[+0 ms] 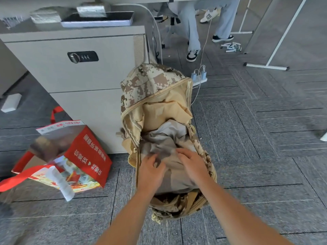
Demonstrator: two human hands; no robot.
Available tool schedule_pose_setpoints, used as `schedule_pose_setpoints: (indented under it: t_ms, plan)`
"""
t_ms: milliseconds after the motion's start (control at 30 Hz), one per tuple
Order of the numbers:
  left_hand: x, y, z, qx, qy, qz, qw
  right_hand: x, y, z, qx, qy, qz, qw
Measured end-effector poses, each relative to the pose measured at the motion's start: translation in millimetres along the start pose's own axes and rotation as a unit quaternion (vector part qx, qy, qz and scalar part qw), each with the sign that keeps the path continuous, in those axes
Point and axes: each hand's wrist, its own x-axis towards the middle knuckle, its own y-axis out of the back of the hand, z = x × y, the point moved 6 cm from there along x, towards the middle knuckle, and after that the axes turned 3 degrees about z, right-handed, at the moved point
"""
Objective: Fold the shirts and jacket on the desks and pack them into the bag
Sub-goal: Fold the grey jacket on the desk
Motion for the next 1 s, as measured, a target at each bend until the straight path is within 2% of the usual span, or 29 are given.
schedule_pose_setpoints:
  t_ms: [200, 333, 467, 633, 867, 1000]
  plan:
    - [6.8, -5.0, -12.0, 0.013, -0.021, -0.003, 1.0, 8.3, -12.1, 16.5, -0.064, 0.007, 0.009, 0.998]
    - [6.2, -10.5, -14.7, 0.052, -0.043, 0.003, 0.998, 7.6, -17.1, 20.3, -0.08, 0.002, 0.007, 0.997]
    - [2.9, -9.7, -9.3, 0.08, -0.028, 0.003, 0.996, 7.2, -17.1, 17.6, -0.058, -0.021, 0.008, 0.998]
    - [-4.0, -5.3, 12.3, 0.034, -0.013, -0.006, 0.999, 4.0, -7.5, 6.4, -0.048, -0.005, 0.028, 0.998]
    - [0.0, -12.3, 10.3, 0.076, -0.02, -0.023, 0.997, 4.1, -9.8, 14.5, -0.055, -0.031, 0.013, 0.998]
    - [-14.3, 3.0, 39.1, 0.034, -0.005, -0.054, 0.998, -13.0, 12.5, -19.8, -0.053, -0.024, 0.041, 0.997]
